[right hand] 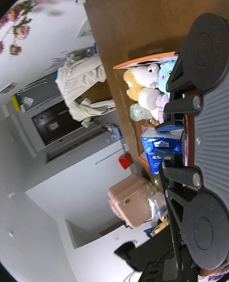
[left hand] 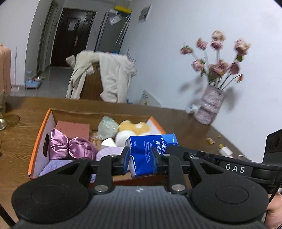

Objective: Organize soft objects
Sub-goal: 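Lift the tissue pack with both grippers, lower it into the box and open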

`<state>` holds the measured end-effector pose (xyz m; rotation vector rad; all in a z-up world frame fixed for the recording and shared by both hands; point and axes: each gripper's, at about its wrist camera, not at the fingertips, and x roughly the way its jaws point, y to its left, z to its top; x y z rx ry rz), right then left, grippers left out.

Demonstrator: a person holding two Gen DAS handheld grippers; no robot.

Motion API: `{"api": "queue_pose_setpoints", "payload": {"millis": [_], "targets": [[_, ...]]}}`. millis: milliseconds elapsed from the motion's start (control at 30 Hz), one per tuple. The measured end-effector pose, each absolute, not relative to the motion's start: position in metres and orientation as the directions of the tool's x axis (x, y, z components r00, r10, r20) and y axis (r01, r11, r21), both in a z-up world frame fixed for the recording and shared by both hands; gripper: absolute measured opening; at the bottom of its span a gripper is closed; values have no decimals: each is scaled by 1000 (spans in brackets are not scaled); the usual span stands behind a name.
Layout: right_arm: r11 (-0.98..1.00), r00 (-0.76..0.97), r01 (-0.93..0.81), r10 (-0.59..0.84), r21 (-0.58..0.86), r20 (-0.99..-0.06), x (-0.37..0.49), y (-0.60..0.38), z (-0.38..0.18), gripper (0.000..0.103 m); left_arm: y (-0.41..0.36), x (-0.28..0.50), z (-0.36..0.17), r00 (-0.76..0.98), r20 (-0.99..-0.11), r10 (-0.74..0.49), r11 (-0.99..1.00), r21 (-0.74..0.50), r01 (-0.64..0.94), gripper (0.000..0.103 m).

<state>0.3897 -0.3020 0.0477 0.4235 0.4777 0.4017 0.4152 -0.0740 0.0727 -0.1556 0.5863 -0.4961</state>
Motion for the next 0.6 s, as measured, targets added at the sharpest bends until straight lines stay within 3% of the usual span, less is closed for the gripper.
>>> {"api": "queue_pose_setpoints", "payload": {"millis": [267, 367, 500, 600], "targets": [[840, 757, -230, 472, 491, -453, 455, -292, -12, 24, -74, 471, 20, 677, -588, -443, 895, -246, 372, 25], [876, 778, -235, 429, 421, -459, 453, -283, -20, 22, -73, 475, 6, 656, -606, -451, 890, -247, 384, 30], [888, 801, -229, 405, 398, -442, 448, -282, -19, 49, -70, 475, 1, 651, -617, -443, 892, -230, 390, 42], [899, 823, -208, 374, 386, -427, 443, -286, -14, 55, -65, 472, 8, 684, -596, -420, 904, -205, 376, 44]]}}
